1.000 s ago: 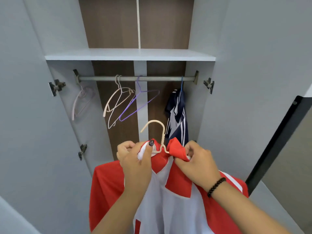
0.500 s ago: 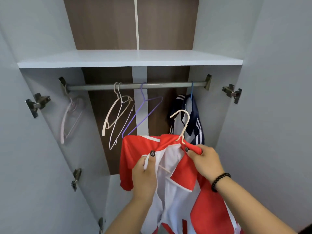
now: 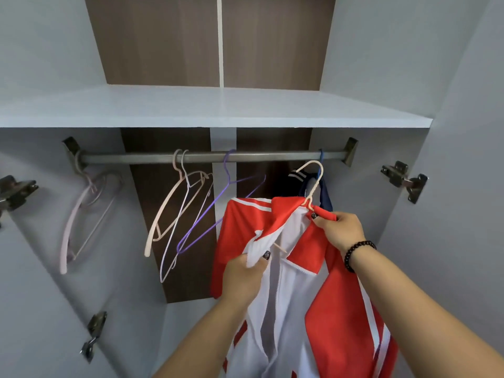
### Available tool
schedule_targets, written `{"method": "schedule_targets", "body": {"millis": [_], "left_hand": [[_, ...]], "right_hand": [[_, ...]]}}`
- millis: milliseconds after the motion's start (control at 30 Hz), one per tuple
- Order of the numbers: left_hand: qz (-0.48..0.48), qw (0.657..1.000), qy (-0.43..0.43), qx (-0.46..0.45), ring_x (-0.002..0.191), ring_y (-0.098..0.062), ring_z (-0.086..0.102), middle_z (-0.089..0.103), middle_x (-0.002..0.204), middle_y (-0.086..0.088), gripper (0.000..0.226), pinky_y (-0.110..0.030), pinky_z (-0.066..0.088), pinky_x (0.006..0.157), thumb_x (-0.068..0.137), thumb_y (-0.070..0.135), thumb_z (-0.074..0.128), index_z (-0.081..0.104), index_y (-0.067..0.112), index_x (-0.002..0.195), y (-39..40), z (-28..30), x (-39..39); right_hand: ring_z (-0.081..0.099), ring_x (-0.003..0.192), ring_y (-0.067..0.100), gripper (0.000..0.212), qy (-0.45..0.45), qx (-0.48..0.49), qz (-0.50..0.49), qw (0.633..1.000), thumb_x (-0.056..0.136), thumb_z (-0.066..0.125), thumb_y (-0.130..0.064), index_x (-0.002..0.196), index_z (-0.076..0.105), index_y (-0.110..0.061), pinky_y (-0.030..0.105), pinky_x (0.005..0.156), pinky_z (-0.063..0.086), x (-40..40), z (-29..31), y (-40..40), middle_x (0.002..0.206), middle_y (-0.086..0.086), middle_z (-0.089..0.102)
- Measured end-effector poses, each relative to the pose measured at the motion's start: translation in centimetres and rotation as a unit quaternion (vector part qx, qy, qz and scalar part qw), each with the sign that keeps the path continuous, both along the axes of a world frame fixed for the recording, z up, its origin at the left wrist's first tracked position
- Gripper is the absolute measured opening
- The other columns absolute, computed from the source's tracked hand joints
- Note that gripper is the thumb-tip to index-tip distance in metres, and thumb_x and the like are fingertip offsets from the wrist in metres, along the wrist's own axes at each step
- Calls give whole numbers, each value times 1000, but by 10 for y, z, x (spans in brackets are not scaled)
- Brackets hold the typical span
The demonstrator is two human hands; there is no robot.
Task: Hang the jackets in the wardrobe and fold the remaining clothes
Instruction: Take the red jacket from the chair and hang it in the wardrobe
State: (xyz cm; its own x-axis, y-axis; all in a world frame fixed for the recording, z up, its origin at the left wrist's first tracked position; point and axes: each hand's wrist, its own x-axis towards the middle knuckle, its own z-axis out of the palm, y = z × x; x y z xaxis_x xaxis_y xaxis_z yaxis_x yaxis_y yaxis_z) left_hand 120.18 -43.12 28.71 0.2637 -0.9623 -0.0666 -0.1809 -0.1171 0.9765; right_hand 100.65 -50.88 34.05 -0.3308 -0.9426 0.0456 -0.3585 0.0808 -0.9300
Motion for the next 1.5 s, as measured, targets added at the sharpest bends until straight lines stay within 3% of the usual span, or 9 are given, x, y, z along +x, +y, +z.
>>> {"method": "schedule_targets", "body": {"millis": [167, 267, 367, 567, 767, 1000, 1100, 1267, 1500], "left_hand": [[18, 998, 15, -55, 81, -6, 64, 67, 82, 14, 16, -16, 45, 67, 95, 43, 53, 62, 37, 84, -50, 3, -7], [47, 995, 51, -70, 85, -3, 66, 69, 89, 16, 2, -10, 46, 66, 91, 38, 63, 62, 39, 89, -80, 4, -14], [59, 995, 43, -65, 81, -6, 66, 68, 86, 12, 19, -5, 45, 58, 81, 22, 76, 61, 32, 88, -106, 5, -18], [74, 997, -29, 12, 112, -24, 59, 58, 115, 0, 58, -38, 50, 99, 80, 26, 77, 48, 17, 130, -129, -6, -25], [64, 997, -29, 46, 101, -20, 60, 56, 95, 8, 38, -15, 44, 72, 83, 15, 71, 49, 23, 112, -112, -32, -14], [3, 996, -72, 43, 87, -9, 56, 52, 86, 19, 28, -13, 46, 72, 82, 19, 72, 48, 28, 95, -84, -34, 6], [-29, 996, -78, 34, 73, -3, 59, 59, 79, 11, 19, -7, 43, 55, 82, 10, 67, 54, 24, 81, -66, -34, 15], [-14, 998, -68, 10, 54, 2, 59, 59, 58, 11, 30, -8, 40, 48, 79, -3, 61, 56, 22, 64, -43, -32, 33], [-46, 996, -67, 28, 90, -15, 66, 67, 91, 3, 12, -15, 54, 72, 87, 12, 65, 65, 15, 98, -20, -33, 41]], "right_hand": [[40, 48, 16, 30, 23, 22, 25, 999, 81, 69, -18, 100, 69, 5, 31, 54, 34, -3, 6, -66, 63, 7, 53], [42, 46, 15, 28, 46, 17, 29, 998, 82, 69, -21, 99, 70, 2, 30, 49, 34, -5, 11, -104, 58, 4, 53], [51, 55, 19, 27, 58, -2, 41, 998, 81, 69, -22, 97, 71, 0, 36, 55, 42, -7, 15, -136, 67, 9, 64], [47, 50, 17, 23, 99, 7, 65, 993, 82, 68, -23, 89, 73, -1, 31, 54, 38, 0, 3, -172, 57, 4, 54], [57, 62, 27, 33, 192, 27, 64, 979, 79, 64, -36, 56, 59, -14, 28, 49, 37, 15, -20, -157, 56, 2, 56], [57, 65, 25, 51, 366, 47, -17, 929, 64, 57, -73, 63, 48, -22, 28, 57, 43, 37, -22, -136, 64, -1, 54], [58, 76, 28, 44, 366, 51, -36, 929, 70, 62, -61, 73, 57, -17, 28, 59, 42, 42, -23, -131, 74, 2, 56], [40, 116, 39, 47, 388, 79, -65, 916, 72, 69, -21, 114, 57, -3, 42, 98, 37, 49, -24, -120, 128, 20, 41], [-4, 143, 46, 78, 382, -21, -81, 921, 73, 64, 5, 142, 27, 6, 52, 118, -2, 58, -44, -80, 151, 31, 12]]}}
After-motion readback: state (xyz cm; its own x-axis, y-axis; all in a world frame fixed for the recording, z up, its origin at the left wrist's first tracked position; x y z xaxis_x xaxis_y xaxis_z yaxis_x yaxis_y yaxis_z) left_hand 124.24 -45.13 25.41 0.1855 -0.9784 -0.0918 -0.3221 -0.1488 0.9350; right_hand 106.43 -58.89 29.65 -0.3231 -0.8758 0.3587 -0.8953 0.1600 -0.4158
